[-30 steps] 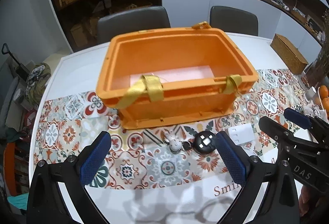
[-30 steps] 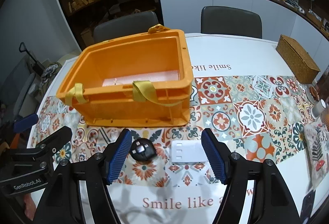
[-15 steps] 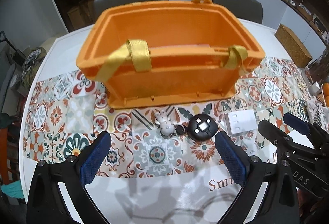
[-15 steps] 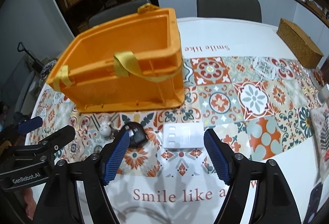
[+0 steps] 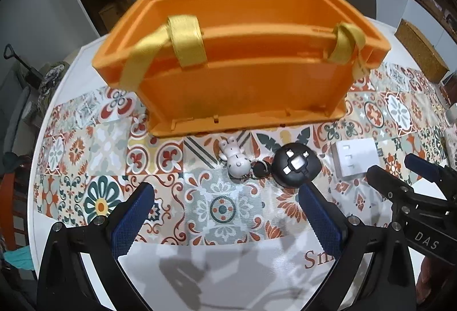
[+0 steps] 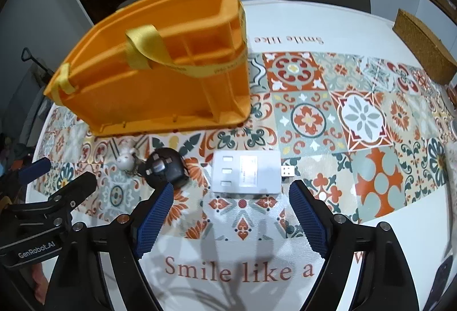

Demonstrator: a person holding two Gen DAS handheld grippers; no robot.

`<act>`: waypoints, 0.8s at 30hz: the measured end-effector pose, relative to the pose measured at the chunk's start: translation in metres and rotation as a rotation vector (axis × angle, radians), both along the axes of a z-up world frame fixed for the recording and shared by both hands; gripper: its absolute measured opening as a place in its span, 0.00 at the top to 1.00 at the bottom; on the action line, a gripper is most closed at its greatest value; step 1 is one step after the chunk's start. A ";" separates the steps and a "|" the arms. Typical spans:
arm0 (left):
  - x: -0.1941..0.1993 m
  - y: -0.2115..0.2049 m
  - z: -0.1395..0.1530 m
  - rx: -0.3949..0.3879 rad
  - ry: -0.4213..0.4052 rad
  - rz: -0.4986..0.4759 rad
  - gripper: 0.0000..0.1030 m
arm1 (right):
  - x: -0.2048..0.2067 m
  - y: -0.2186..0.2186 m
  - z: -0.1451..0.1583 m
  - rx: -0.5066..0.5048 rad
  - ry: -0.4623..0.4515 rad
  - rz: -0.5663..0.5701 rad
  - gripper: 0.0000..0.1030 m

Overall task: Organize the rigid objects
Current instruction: 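Withdraw both tools from the crate toward the remaining items, then grasp the white flat power bank with the right tool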

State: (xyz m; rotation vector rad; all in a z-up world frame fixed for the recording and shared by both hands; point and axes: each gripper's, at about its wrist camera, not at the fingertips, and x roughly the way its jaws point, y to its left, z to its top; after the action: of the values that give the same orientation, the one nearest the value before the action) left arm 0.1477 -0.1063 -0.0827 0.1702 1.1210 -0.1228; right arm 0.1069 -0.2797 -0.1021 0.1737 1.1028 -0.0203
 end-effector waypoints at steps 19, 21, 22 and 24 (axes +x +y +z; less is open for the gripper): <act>0.009 -0.008 -0.044 0.010 0.055 0.021 0.00 | 0.017 -0.001 -0.048 -0.047 0.080 0.021 0.19; 0.010 -0.009 -0.047 0.009 0.057 0.020 0.00 | 0.019 -0.001 -0.051 -0.050 0.083 0.023 0.19; 0.010 -0.010 -0.048 0.010 0.058 0.020 0.00 | 0.019 -0.001 -0.052 -0.052 0.085 0.023 0.19; 0.010 -0.011 -0.050 0.015 0.061 0.017 0.00 | 0.021 -0.001 -0.055 -0.054 0.088 0.025 0.19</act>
State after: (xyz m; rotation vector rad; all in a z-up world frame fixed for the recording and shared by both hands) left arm 0.1578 -0.1176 -0.1332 0.1716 1.1846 -0.1053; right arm 0.1279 -0.2811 -0.1569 0.1113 1.1907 -0.0360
